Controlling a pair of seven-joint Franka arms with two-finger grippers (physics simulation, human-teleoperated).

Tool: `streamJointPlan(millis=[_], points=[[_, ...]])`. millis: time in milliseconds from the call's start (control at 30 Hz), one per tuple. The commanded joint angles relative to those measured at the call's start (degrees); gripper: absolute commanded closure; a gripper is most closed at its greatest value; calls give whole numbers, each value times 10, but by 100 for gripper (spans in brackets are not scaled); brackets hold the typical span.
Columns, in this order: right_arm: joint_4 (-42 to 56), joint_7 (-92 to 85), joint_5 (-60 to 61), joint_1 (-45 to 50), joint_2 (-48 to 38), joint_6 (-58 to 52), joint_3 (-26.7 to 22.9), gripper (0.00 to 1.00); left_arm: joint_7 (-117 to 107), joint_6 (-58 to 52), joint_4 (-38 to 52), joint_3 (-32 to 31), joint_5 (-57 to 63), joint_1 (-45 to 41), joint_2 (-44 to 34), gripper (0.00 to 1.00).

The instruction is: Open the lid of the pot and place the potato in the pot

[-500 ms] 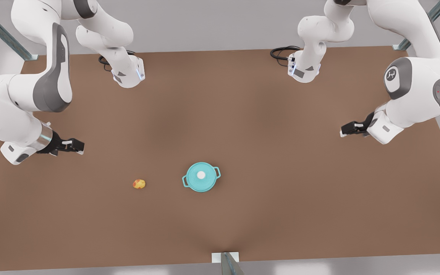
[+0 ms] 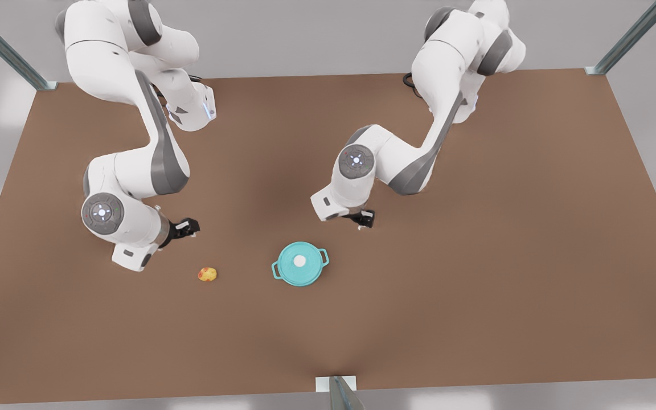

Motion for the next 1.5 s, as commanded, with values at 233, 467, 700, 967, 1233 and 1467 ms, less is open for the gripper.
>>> streamJointPlan(millis=[233, 467, 700, 967, 1233, 1467], points=[[-40, -461, -75, -2, 97, 332, 3, 0, -449, 183, 75, -1, 56, -51, 130, 0], [-25, -631, -73, -35, 155, 311, 2, 0, -436, 231, 115, 8, 78, -61, 188, 0], [-75, -701, -67, -44, 163, 318, 5, 0, -382, 251, 137, 30, 78, -58, 211, 0], [-113, -707, -67, -47, 163, 327, 7, 0, -383, 293, 161, 39, 78, -57, 245, 0], [-140, -701, -52, -43, 168, 367, 11, 0, -382, 317, 161, 48, 78, -57, 261, 0], [-138, -698, -40, -25, 179, 384, 11, 0, -385, 312, 161, 48, 78, -57, 261, 34]])
